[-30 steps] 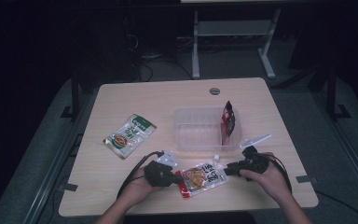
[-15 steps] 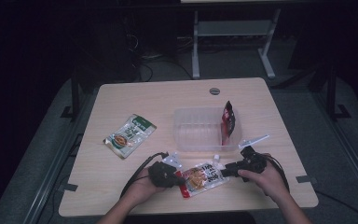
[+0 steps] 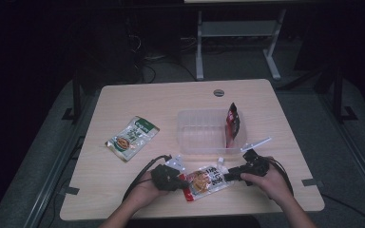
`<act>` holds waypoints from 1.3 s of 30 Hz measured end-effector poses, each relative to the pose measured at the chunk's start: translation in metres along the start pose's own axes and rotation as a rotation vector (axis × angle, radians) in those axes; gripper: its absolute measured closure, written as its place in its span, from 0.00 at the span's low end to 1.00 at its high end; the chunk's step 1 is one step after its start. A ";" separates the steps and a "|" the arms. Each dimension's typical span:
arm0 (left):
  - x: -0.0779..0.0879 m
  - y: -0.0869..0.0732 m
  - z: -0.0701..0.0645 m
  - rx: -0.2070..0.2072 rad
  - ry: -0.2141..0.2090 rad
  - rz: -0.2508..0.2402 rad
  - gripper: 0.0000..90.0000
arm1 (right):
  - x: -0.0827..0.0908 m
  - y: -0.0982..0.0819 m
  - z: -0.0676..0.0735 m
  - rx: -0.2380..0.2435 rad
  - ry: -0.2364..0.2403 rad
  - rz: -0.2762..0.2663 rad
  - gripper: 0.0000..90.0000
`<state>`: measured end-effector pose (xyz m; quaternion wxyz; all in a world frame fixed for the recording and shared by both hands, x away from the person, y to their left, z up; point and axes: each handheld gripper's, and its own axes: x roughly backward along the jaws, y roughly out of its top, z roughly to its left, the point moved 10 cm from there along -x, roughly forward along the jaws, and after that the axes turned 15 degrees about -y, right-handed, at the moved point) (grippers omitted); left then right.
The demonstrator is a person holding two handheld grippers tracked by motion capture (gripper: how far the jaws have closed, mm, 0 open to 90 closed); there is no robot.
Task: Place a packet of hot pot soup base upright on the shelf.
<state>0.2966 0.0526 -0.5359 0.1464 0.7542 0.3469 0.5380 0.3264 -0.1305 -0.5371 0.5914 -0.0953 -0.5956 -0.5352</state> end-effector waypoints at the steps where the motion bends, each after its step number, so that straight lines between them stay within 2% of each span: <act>1: 0.000 0.000 0.000 0.000 0.000 0.000 1.00 | 0.000 0.000 0.000 0.000 -0.001 0.002 0.64; 3: 0.000 0.000 0.000 0.003 -0.003 -0.004 1.00 | -0.001 -0.001 0.003 -0.005 0.023 0.005 0.64; 6: 0.000 0.000 0.000 0.001 -0.002 -0.003 1.00 | -0.001 0.000 0.005 -0.006 0.023 0.005 0.64; 11: 0.000 0.000 0.000 0.001 -0.006 -0.004 1.00 | -0.005 0.002 0.010 -0.014 0.056 -0.001 0.64; 16: -0.001 0.000 0.000 0.003 -0.011 -0.003 1.00 | -0.011 0.005 0.019 -0.042 0.111 -0.004 0.64; 18: -0.001 0.000 0.000 0.004 -0.013 -0.004 1.00 | -0.012 0.006 0.020 -0.038 0.117 -0.004 0.64; 23: -0.001 0.000 0.000 0.005 -0.014 -0.005 1.00 | -0.013 0.005 0.020 -0.094 0.175 0.007 0.67; 25: -0.001 0.000 0.000 0.005 -0.012 -0.007 1.00 | -0.014 0.006 0.020 -0.099 0.183 0.004 0.67; 27: -0.001 0.000 0.000 0.005 -0.011 -0.007 1.00 | -0.014 0.006 0.021 -0.091 0.182 0.008 0.70; 32: -0.001 0.000 0.000 0.003 -0.009 -0.008 1.00 | -0.014 0.004 0.024 -0.024 0.133 0.024 0.83; 36: -0.001 0.000 0.000 0.004 -0.009 -0.009 1.00 | -0.005 0.009 0.029 -0.003 0.171 -0.006 0.95; 39: -0.001 0.000 0.000 0.003 -0.009 -0.009 1.00 | -0.003 0.010 0.032 0.028 0.153 -0.005 0.98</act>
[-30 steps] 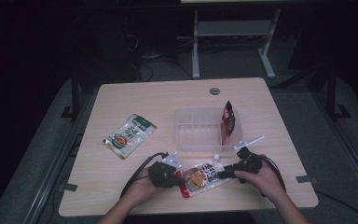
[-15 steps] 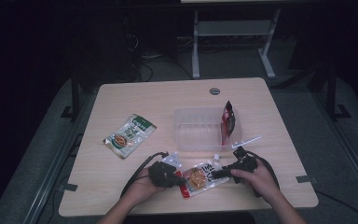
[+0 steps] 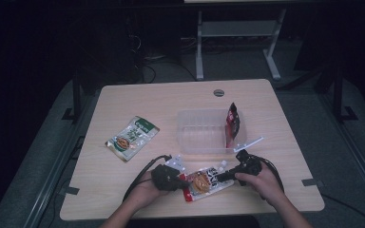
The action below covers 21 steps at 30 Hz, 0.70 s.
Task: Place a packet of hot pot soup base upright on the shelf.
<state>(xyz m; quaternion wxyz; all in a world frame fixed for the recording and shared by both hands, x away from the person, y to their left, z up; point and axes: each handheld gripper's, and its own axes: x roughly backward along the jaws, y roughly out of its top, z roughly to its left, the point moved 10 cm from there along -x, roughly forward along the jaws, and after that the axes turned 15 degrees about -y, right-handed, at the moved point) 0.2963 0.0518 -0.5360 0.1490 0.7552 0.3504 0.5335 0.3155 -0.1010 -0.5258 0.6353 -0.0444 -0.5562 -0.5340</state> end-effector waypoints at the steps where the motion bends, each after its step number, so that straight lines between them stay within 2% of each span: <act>1: 0.000 0.000 0.000 0.000 0.000 0.001 1.00 | 0.001 0.001 0.001 0.012 -0.004 -0.005 0.98; 5: 0.001 0.000 0.001 0.000 -0.005 0.003 1.00 | 0.006 0.004 0.006 0.025 0.011 -0.026 0.99; 14: 0.002 0.001 -0.001 -0.001 0.000 -0.007 1.00 | 0.025 0.020 0.032 0.016 0.157 -0.129 1.00; 17: 0.001 0.004 -0.002 -0.002 0.001 -0.017 1.00 | 0.030 0.027 0.039 0.022 0.188 -0.165 1.00; 21: -0.003 0.010 -0.007 -0.033 0.003 -0.026 1.00 | 0.036 0.032 0.047 0.036 0.215 -0.194 1.00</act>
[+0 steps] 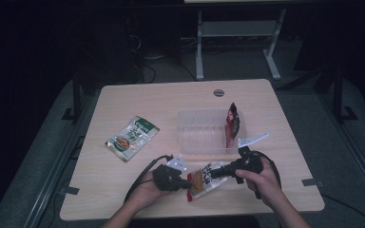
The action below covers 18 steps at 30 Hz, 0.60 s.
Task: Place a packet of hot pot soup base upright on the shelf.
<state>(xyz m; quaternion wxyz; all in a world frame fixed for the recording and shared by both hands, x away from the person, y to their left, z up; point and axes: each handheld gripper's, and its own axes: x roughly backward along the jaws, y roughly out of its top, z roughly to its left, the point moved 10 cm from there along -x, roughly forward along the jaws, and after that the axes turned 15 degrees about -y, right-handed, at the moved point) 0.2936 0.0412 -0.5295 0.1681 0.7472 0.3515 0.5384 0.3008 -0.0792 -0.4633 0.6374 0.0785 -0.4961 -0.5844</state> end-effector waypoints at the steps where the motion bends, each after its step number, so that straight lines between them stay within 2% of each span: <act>1: -0.001 0.001 -0.002 -0.002 -0.004 -0.004 1.00 | 0.001 0.002 0.002 0.005 0.003 -0.007 1.00; 5: -0.011 0.004 -0.009 -0.029 -0.021 0.016 1.00 | 0.004 0.007 0.007 0.021 0.012 -0.023 1.00; 8: -0.010 0.004 -0.011 -0.035 -0.025 0.021 1.00 | 0.007 0.007 0.008 0.026 0.007 -0.027 1.00; 11: -0.003 0.005 -0.011 -0.023 -0.028 0.000 0.96 | 0.009 0.008 0.007 0.034 -0.001 -0.037 1.00; 15: 0.010 0.001 -0.010 -0.016 -0.020 -0.002 0.89 | 0.013 0.011 0.007 0.036 -0.011 -0.045 1.00; 18: 0.022 -0.005 -0.009 0.007 -0.008 -0.011 0.83 | 0.015 0.012 0.008 0.041 -0.015 -0.052 1.00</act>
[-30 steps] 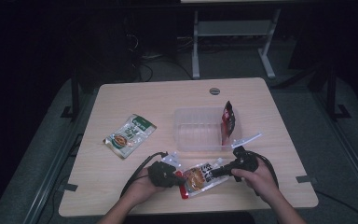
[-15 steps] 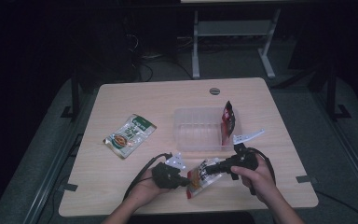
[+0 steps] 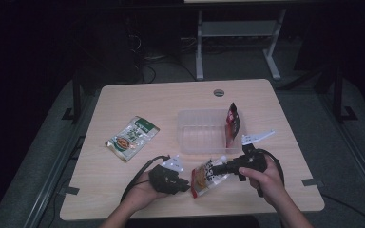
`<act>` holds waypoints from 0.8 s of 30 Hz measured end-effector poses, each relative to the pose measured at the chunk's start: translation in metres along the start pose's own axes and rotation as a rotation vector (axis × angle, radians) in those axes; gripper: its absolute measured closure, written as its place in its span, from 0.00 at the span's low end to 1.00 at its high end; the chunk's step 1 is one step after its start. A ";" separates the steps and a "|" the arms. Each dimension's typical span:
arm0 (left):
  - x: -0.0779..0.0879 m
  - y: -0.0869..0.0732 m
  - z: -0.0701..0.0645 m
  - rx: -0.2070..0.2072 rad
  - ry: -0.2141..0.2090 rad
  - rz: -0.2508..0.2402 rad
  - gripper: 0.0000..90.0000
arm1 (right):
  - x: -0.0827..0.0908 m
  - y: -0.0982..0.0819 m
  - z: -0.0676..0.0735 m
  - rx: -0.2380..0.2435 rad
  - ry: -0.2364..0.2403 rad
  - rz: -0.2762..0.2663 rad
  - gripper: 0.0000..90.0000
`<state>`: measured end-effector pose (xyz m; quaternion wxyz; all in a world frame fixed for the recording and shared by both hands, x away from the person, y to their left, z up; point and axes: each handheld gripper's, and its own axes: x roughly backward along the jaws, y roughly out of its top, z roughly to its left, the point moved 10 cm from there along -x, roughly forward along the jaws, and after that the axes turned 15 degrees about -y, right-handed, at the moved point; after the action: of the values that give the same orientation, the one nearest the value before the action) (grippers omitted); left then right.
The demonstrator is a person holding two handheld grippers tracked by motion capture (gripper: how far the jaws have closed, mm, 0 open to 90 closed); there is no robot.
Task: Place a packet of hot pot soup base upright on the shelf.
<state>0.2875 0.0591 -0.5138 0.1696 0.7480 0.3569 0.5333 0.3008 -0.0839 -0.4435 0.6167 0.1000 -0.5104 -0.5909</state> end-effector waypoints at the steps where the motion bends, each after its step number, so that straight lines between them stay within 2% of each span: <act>1: 0.004 -0.002 0.000 0.010 0.006 0.001 0.80 | 0.000 0.000 0.000 0.004 -0.001 0.000 1.00; 4: 0.011 -0.008 0.000 0.044 0.011 -0.020 0.72 | 0.002 0.002 0.001 0.008 -0.009 -0.003 1.00; 7: 0.016 -0.020 -0.001 0.070 0.021 -0.024 0.63 | 0.004 0.005 0.002 0.014 -0.014 -0.011 1.00; 11: 0.025 -0.035 0.000 0.085 0.042 -0.025 0.54 | 0.009 0.011 0.003 0.024 -0.015 -0.031 1.00; 17: 0.036 -0.051 0.001 0.086 0.057 -0.042 0.45 | 0.016 0.022 0.003 0.026 -0.023 -0.047 1.00; 24: 0.041 -0.049 0.005 0.075 0.065 -0.071 0.42 | 0.023 0.046 0.003 0.032 -0.026 -0.101 1.00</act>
<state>0.2819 0.1227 -0.5191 0.1488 0.7230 0.4083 0.5371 0.3221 -0.0882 -0.3972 0.5777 0.1280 -0.5220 -0.6144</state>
